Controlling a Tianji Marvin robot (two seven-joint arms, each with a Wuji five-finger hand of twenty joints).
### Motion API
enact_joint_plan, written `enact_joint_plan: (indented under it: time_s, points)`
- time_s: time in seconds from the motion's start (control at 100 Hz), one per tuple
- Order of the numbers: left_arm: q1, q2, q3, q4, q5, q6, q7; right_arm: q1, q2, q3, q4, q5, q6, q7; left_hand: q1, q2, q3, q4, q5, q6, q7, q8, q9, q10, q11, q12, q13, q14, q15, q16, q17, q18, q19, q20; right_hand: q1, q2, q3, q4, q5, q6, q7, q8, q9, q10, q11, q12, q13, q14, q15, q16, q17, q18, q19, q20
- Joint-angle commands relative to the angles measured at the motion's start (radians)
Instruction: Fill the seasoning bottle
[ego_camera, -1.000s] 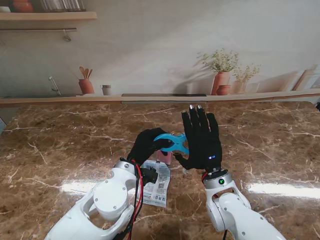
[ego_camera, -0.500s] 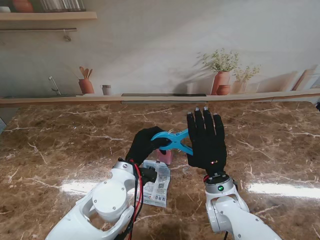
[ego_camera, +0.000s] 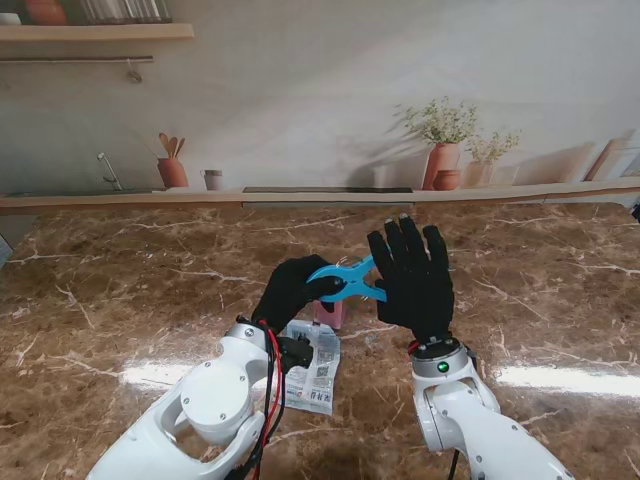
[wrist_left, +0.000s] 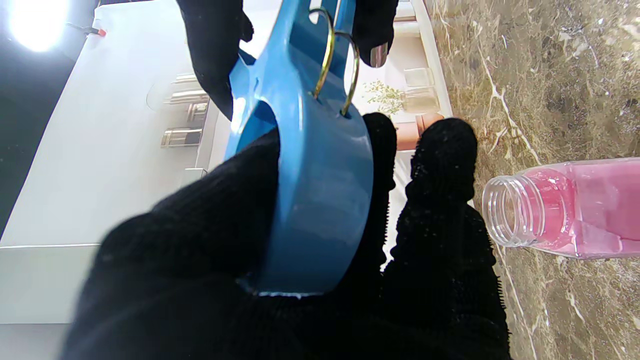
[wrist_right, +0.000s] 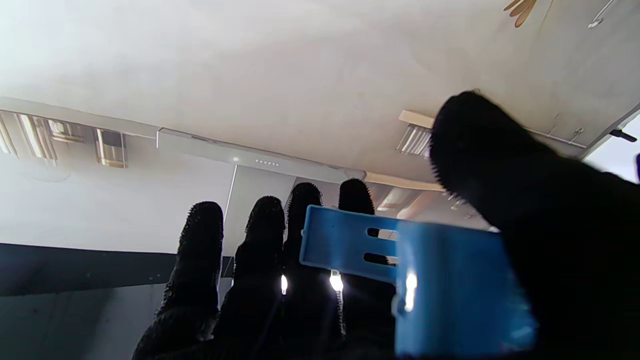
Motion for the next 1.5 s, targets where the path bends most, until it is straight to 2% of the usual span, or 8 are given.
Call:
enact_joint_plan:
  time_s: [0.0,0.23,0.39,0.77,0.91,1.11,1.31,1.49]
  points:
    - [0.002,0.003,0.003,-0.006,0.001,-0.003,-0.015,0.008,0.001,0.007,0.018,0.008,-0.006,-0.001,0.066,0.058,0.072,0.023,0.046,-0.233,0.081,0.018,0.037,-0.040,0.032,0.004,0.003,0.000,0.029,-0.010,-0.012,-0.042,0.027,0.021,0.085,0.042,0.056,-0.016,0.088,-0.113,0.092,0.094,0.109,-0.093,0.117,0.069,0.051,-0.024,0.021,0.027,0.015,-0.012,0.036,-0.029]
    - [-0.004,0.007,-0.001,-0.006,0.006,-0.002,-0.028,0.030,-0.002,0.008,0.040,0.019,-0.042,-0.077,0.067,0.061,0.067,0.025,0.045,-0.233,0.076,0.022,0.036,-0.041,0.031,0.006,0.000,0.001,0.027,-0.011,-0.014,-0.042,0.024,0.020,0.063,-0.136,0.041,-0.064,0.194,-0.265,0.424,0.304,0.274,-0.196,0.375,0.317,0.296,-0.027,0.167,0.177,0.157,-0.012,0.164,-0.031]
    - [-0.007,0.007,0.002,-0.004,0.005,-0.003,-0.030,0.041,-0.008,0.010,0.054,0.039,-0.065,-0.123,0.068,0.062,0.066,0.027,0.045,-0.234,0.073,0.025,0.034,-0.040,0.029,0.006,0.002,0.000,0.028,-0.012,-0.015,-0.042,0.023,0.020,0.141,-0.200,0.017,-0.236,0.321,-0.331,0.550,0.292,0.462,-0.268,0.589,0.610,0.538,-0.062,0.544,0.476,0.351,0.041,0.354,0.021]
    - [-0.007,0.029,-0.005,0.001,0.049,0.004,-0.094,0.041,0.001,0.031,0.052,0.020,-0.091,-0.120,-0.015,0.002,0.017,0.036,-0.033,-0.216,-0.017,-0.132,-0.043,-0.041,-0.100,-0.022,-0.102,-0.025,-0.069,-0.042,-0.067,-0.029,-0.047,0.000,0.073,-0.236,0.023,-0.084,0.764,-0.444,0.703,0.412,0.833,-0.274,0.741,0.735,0.838,-0.078,0.951,0.675,0.590,0.076,0.653,0.132]
    - [-0.003,0.055,-0.031,0.007,0.075,-0.032,-0.164,0.043,0.002,0.033,0.061,0.019,-0.090,-0.114,-0.273,0.109,-0.300,0.139,-0.120,-0.126,-0.313,-0.168,-0.310,-0.031,-0.059,-0.305,-0.293,-0.034,-0.238,-0.105,-0.170,-0.034,-0.206,-0.032,0.070,-0.231,0.024,-0.085,0.771,-0.446,0.702,0.421,0.838,-0.273,0.741,0.740,0.837,-0.079,0.952,0.679,0.588,0.072,0.653,0.131]
    - [0.034,0.054,-0.094,-0.018,0.105,-0.030,-0.127,0.031,0.001,0.049,0.078,0.029,-0.081,-0.107,-0.223,0.322,-0.824,0.183,-0.155,-0.122,-0.457,-0.201,-0.391,-0.027,-0.106,-0.321,-0.401,-0.016,-0.300,-0.110,-0.198,0.023,-0.318,-0.026,0.070,-0.224,0.022,-0.084,0.772,-0.445,0.699,0.432,0.838,-0.274,0.738,0.746,0.833,-0.080,0.948,0.680,0.584,0.070,0.650,0.129]
    - [0.040,0.053,-0.131,-0.023,0.251,0.058,-0.073,0.026,-0.003,0.052,0.102,0.046,-0.073,-0.109,-0.064,0.340,-0.792,0.180,-0.056,-0.178,-0.337,-0.114,-0.322,-0.017,-0.073,-0.299,-0.340,0.005,-0.225,-0.068,-0.097,0.132,-0.169,0.037,0.073,-0.217,0.020,-0.083,0.771,-0.446,0.698,0.441,0.836,-0.275,0.737,0.750,0.826,-0.080,0.942,0.682,0.575,0.069,0.641,0.126]
    - [0.015,0.097,-0.134,0.001,0.514,0.155,-0.154,0.032,-0.007,0.041,0.123,0.061,-0.071,-0.114,-0.007,0.144,-0.370,0.093,-0.057,-0.207,-0.239,-0.214,-0.291,-0.045,-0.052,-0.302,-0.295,-0.020,-0.193,-0.077,-0.040,0.127,-0.052,-0.006,0.073,-0.203,0.014,-0.079,0.770,-0.446,0.696,0.450,0.832,-0.276,0.736,0.757,0.822,-0.081,0.936,0.685,0.570,0.068,0.633,0.125]
